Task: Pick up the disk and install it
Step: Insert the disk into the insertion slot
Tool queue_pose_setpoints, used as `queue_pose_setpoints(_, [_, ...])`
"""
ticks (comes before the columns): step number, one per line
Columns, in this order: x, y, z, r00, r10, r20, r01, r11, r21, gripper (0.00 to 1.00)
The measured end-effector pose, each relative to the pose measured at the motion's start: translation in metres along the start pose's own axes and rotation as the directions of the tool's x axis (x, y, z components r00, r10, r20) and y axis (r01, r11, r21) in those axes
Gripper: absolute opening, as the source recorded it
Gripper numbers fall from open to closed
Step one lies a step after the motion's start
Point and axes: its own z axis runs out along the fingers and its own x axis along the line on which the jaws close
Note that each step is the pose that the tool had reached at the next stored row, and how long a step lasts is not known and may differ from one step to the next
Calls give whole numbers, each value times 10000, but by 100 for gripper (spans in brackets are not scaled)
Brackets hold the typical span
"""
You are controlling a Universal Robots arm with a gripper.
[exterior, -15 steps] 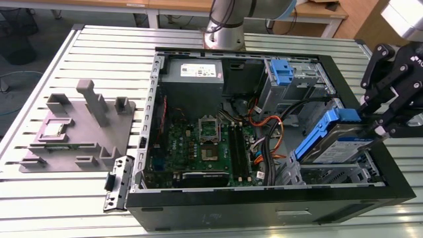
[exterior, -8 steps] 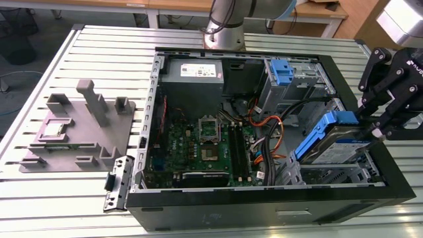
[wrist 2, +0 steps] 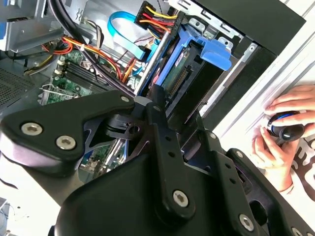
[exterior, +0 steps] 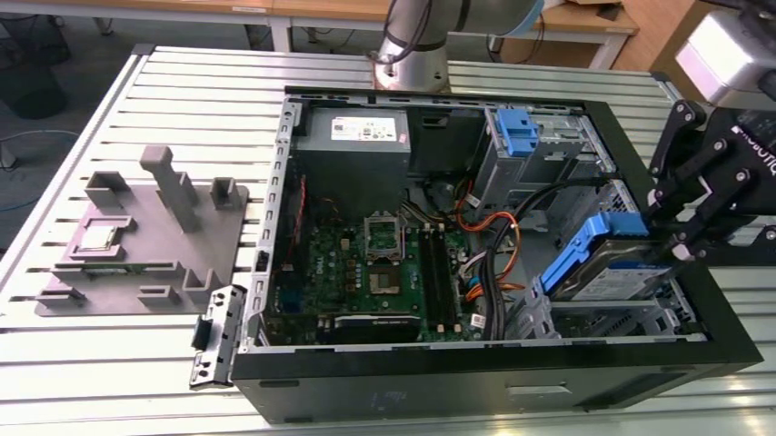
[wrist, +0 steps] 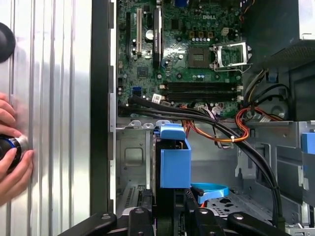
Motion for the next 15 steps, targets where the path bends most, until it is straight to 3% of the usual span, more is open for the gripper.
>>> queue_pose_setpoints(15, [21, -13, 274, 10000, 0, 1, 0, 10000, 0, 35])
